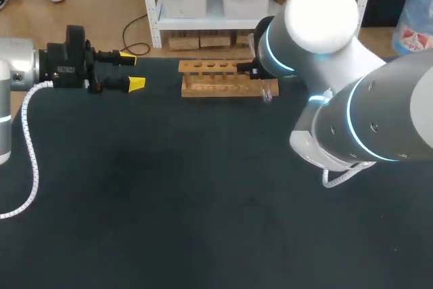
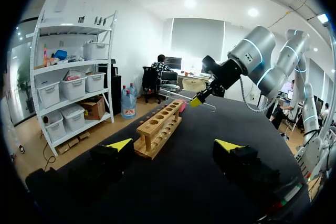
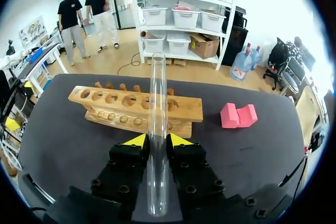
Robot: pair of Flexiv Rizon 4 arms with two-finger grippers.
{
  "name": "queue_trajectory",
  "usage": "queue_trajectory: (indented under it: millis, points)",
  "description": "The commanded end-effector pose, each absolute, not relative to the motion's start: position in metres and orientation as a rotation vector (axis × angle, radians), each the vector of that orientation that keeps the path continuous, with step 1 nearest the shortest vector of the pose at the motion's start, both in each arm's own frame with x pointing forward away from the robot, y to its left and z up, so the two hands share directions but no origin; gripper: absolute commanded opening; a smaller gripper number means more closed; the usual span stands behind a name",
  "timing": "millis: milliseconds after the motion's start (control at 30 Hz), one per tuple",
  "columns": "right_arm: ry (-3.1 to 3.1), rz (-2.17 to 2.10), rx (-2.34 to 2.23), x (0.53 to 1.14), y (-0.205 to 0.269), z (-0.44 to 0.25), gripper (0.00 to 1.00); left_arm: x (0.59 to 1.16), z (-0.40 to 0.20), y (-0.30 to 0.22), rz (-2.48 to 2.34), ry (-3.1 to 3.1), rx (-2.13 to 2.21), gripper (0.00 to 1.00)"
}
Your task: Grasp the test tube, adjust it, and insert it.
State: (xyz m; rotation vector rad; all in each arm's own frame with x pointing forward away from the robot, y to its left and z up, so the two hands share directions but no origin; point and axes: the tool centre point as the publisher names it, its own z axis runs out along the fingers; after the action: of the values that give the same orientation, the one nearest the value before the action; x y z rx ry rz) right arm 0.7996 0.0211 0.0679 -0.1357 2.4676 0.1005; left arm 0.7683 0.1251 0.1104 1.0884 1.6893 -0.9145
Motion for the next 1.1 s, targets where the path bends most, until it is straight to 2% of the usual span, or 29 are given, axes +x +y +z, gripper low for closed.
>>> queue_trajectory:
  millis: [33,1100]
  points:
    - [2.455,0.078,-0.113,0.805,0.027,0.062,0.00,0.768,0.109,0.125,-0.913,1.684,1.087,1.00]
    - [2.511,0.156,-0.075,0.817,0.032,0.046,0.00,0.768,0.109,0.125,-0.913,1.684,1.087,1.00]
